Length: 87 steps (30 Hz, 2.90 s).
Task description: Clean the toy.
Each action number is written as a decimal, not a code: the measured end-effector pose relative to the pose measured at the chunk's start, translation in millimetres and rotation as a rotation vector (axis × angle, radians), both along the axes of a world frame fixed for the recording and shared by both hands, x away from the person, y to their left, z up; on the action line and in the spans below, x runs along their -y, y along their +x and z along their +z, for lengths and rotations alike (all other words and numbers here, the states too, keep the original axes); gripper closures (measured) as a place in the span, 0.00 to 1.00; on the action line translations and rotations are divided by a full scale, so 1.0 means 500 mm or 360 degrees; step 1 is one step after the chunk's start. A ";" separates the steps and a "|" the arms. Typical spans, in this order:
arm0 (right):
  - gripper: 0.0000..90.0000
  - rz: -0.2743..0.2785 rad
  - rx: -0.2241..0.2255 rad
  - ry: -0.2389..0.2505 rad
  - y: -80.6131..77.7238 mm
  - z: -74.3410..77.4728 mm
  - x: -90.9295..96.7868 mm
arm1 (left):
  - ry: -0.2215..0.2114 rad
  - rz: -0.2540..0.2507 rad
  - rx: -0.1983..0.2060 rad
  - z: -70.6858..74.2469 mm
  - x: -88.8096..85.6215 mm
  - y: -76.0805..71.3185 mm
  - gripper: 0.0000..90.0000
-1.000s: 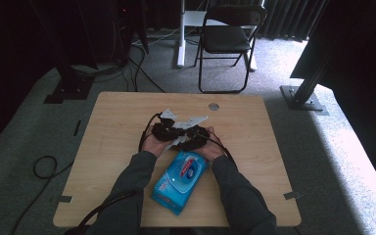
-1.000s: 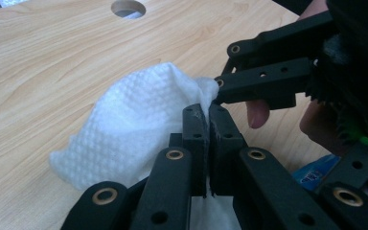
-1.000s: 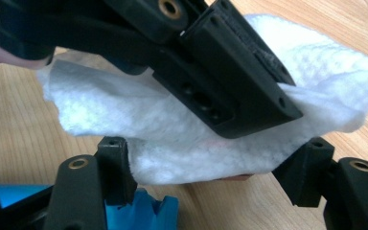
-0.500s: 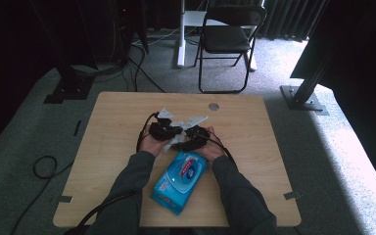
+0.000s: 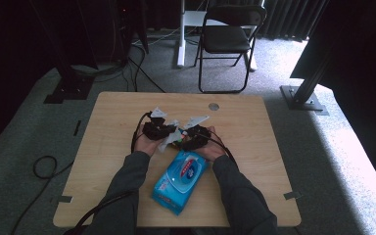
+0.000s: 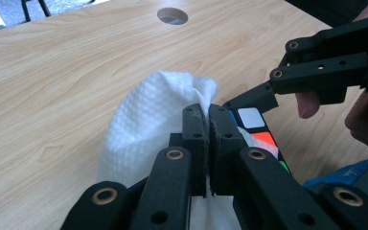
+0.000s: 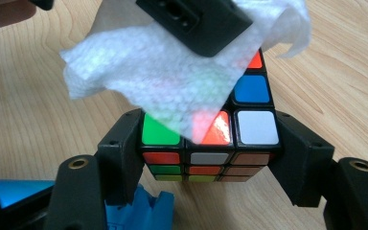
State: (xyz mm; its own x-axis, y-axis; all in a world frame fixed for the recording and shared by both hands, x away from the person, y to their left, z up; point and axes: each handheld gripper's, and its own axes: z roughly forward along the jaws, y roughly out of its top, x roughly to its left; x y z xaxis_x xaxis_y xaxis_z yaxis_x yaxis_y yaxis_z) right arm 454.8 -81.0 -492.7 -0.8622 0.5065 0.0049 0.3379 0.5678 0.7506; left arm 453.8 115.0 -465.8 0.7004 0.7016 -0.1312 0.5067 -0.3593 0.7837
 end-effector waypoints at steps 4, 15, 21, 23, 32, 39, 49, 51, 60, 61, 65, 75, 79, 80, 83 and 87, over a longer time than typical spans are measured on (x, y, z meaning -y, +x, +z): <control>0.38 -0.0009 0.0000 -0.0015 0.001 -0.001 0.000 | 0.0041 -0.0042 0.0008 0.001 0.007 -0.007 0.97; 0.38 -0.0022 0.0000 -0.0029 0.003 -0.003 0.002 | 0.0050 -0.0174 0.0002 -0.004 0.034 -0.026 0.97; 0.38 -0.0020 -0.0001 -0.0028 0.003 -0.003 0.002 | 0.0017 -0.0226 -0.0013 -0.005 0.039 -0.028 0.97; 0.38 -0.0026 -0.0001 -0.0019 0.003 -0.002 0.003 | -0.0002 -0.0240 -0.0016 -0.005 0.037 -0.029 0.97; 0.38 -0.0054 -0.0005 -0.0027 0.005 -0.008 0.012 | 0.0067 -0.0191 0.0054 -0.010 0.014 -0.037 0.97; 0.38 -0.0061 -0.0005 -0.0005 0.005 -0.004 0.019 | 0.0078 -0.0096 0.0064 -0.005 -0.028 -0.035 0.97; 0.38 -0.0047 0.0010 0.0021 -0.001 0.004 0.036 | -0.0016 -0.0005 0.0029 -0.014 -0.063 -0.029 0.97; 0.38 -0.0043 0.0010 0.0023 -0.002 0.004 0.037 | -0.0033 -0.0005 0.0027 -0.013 -0.065 -0.028 0.97; 0.38 -0.0017 0.0007 0.0026 -0.007 0.005 0.035 | -0.0125 -0.0003 0.0038 0.002 -0.066 -0.027 0.97; 0.38 -0.0003 0.0013 0.0021 -0.009 0.004 0.033 | -0.0133 -0.0004 0.0041 0.003 -0.066 -0.027 0.97; 0.38 -0.0001 0.0015 0.0024 -0.009 0.002 0.032 | -0.0143 -0.0017 0.0032 0.003 -0.060 -0.025 0.97; 0.38 0.0010 0.0036 0.0053 -0.012 0.013 0.030 | -0.0110 -0.0034 -0.0011 -0.017 -0.042 -0.020 0.97; 0.38 0.0011 0.0042 0.0071 -0.011 0.018 0.032 | -0.0110 -0.0029 -0.0018 -0.020 -0.041 -0.019 0.97; 0.38 0.0014 0.0043 0.0078 -0.010 0.018 0.033 | -0.0108 -0.0029 -0.0019 -0.020 -0.041 -0.019 0.97; 0.38 0.0019 0.0038 0.0083 -0.011 0.020 0.033 | -0.0100 -0.0030 -0.0027 -0.022 -0.042 -0.018 0.97; 0.38 0.0028 0.0035 0.0085 -0.011 0.018 0.031 | -0.0097 -0.0028 -0.0039 -0.027 -0.043 -0.017 0.97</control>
State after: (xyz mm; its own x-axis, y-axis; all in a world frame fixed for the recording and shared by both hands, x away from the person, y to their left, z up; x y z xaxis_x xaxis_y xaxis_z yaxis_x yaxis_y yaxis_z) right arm 449.4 -96.7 -483.6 -0.8713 0.4906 0.0125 0.3112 0.5326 0.7871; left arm 445.6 136.4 -479.5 0.7086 0.6794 -0.1906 0.5200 -0.3202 0.7919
